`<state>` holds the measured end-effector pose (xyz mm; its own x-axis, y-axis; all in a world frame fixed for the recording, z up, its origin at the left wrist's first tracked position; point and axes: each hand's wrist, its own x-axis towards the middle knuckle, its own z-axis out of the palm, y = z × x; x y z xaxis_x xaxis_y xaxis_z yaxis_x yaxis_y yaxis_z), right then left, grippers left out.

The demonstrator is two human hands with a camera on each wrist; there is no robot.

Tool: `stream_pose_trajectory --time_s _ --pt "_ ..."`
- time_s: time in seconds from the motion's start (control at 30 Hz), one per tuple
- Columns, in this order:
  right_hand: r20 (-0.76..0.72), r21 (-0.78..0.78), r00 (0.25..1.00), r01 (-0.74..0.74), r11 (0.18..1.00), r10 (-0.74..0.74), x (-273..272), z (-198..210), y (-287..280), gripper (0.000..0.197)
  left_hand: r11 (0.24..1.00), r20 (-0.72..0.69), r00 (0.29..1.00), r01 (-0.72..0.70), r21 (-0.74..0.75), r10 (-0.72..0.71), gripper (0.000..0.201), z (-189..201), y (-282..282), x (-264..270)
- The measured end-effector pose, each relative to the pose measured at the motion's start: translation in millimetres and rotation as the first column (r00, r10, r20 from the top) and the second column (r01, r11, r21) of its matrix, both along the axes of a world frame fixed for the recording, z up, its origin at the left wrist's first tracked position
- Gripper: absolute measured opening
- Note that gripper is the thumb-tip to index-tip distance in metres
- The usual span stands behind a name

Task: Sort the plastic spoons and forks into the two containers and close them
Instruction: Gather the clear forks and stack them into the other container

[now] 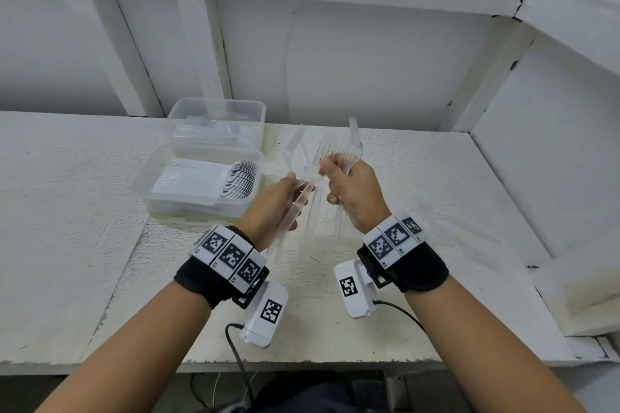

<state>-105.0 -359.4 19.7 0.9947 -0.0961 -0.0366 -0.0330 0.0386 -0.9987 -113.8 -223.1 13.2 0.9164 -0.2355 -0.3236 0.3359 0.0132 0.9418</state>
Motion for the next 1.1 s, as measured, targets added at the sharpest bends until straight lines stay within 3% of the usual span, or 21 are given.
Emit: stream_pose_trajectory --time_s 0.07,0.13,0.23,0.43,0.7,0.87,1.0,1.1 --pt "0.014 -0.002 1.0 -0.011 1.0 0.011 -1 2 -1 0.006 1.0 0.011 1.0 -0.018 0.005 0.018 0.031 -1 1 0" --pt "0.021 -0.031 1.0 -0.01 0.999 0.011 -3 1 0 0.013 1.0 0.047 0.999 -0.009 -0.003 0.009 0.029 -4 2 -1" --pt "0.022 -0.093 1.0 -0.007 0.996 0.009 -6 -1 4 0.023 0.996 0.124 0.992 -0.012 0.084 0.001 0.026 -5 4 -3" --pt "0.014 -0.211 1.0 -0.002 0.977 0.005 -6 -2 3 0.022 0.986 0.205 0.979 -0.029 0.164 -0.005 0.025 -4 4 -6" --pt "0.043 -0.192 0.999 -0.005 0.981 0.014 -6 2 -2 0.012 0.994 0.024 0.993 0.111 0.012 -0.112 0.03 0 7 -8" --pt "0.041 -0.145 0.999 0.003 0.989 0.003 -4 0 0 0.017 0.961 -0.164 0.963 0.176 -0.214 -0.213 0.025 8 6 -9" --pt "0.06 -0.119 0.998 0.006 0.993 0.001 -5 -5 3 0.009 0.959 -0.142 0.966 0.183 -0.217 -0.217 0.034 6 4 -13" --pt "0.085 -0.126 0.996 -0.001 0.992 0.012 -5 -9 7 0.015 0.968 -0.094 0.979 0.158 -0.195 -0.179 0.043 2 -1 -13"
